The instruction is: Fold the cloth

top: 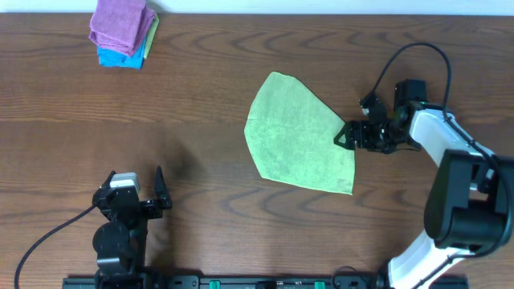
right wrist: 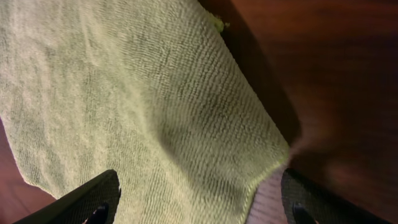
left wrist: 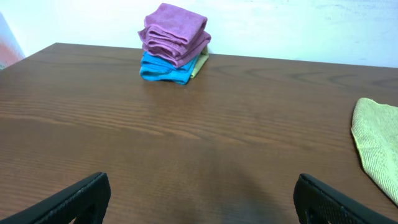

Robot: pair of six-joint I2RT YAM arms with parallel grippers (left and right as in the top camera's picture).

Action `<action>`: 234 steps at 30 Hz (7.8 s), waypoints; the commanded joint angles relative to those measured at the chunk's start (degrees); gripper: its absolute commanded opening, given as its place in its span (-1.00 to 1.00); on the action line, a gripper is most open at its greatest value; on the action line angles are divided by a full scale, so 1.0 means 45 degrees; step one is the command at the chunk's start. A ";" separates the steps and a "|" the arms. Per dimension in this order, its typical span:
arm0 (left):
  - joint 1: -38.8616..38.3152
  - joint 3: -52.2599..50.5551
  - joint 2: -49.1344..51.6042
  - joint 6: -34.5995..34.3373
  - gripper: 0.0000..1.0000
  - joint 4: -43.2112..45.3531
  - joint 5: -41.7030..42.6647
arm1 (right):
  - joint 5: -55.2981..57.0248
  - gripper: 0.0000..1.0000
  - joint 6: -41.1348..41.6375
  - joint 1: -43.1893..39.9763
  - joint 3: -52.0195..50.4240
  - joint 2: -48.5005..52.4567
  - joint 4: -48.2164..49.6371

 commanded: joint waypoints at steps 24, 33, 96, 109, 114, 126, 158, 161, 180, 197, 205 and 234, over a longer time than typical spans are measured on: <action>-0.0063 -0.0359 -0.0068 0.0087 0.91 -0.0117 -0.0233 | -0.2283 -0.97 0.1865 0.0131 0.5231 0.0704 0.0495; -0.0063 -0.0359 -0.0068 0.0087 0.91 -0.0117 -0.0233 | -0.0253 -0.97 0.0505 0.1234 1.0627 0.0704 -0.2696; -0.0053 -0.0359 -0.0068 -0.2730 0.91 0.1598 0.4357 | 0.2302 0.98 -0.0709 0.4537 0.7485 -0.7203 -1.1812; -0.0787 -0.0345 0.0869 -0.3274 0.91 0.3220 0.6737 | 0.3104 0.98 0.0850 0.5061 0.3993 -1.2186 -1.1434; -0.1778 0.0520 0.3055 -0.3798 0.91 0.4449 0.6504 | 0.3517 0.99 0.2084 0.5061 0.2001 -1.4115 -1.0496; -0.5061 0.7373 1.2342 0.0185 0.91 0.1345 0.4629 | 0.4833 0.98 0.3215 0.5056 0.0962 -1.4372 -0.8748; -0.8840 1.7325 2.6223 0.3614 0.87 0.0272 0.0967 | 0.7558 0.95 0.3478 0.4833 0.0962 -1.4387 -0.8160; -0.9039 1.7325 2.6617 0.3706 0.75 0.0826 0.0952 | 0.7558 0.95 0.3478 0.4833 0.0962 -1.4387 -0.8160; -0.8947 1.7325 2.7268 0.3706 -0.23 0.1457 0.0860 | 0.7558 0.93 0.3478 0.4833 0.0962 -1.4387 -0.8344; -0.8947 1.7325 2.7642 0.3696 -0.50 0.1608 0.1554 | 0.7601 0.93 0.3429 0.4833 0.0962 -1.4382 -0.8383; -0.8932 1.7325 2.7676 0.3701 -0.84 0.1715 0.1540 | 0.7606 0.92 0.3429 0.4833 0.0962 -1.4382 -0.8383; -0.7019 1.7388 2.7569 0.0287 -0.89 -0.0199 -0.6285 | 0.7611 0.80 0.3186 0.4833 0.0962 -1.4382 -0.8354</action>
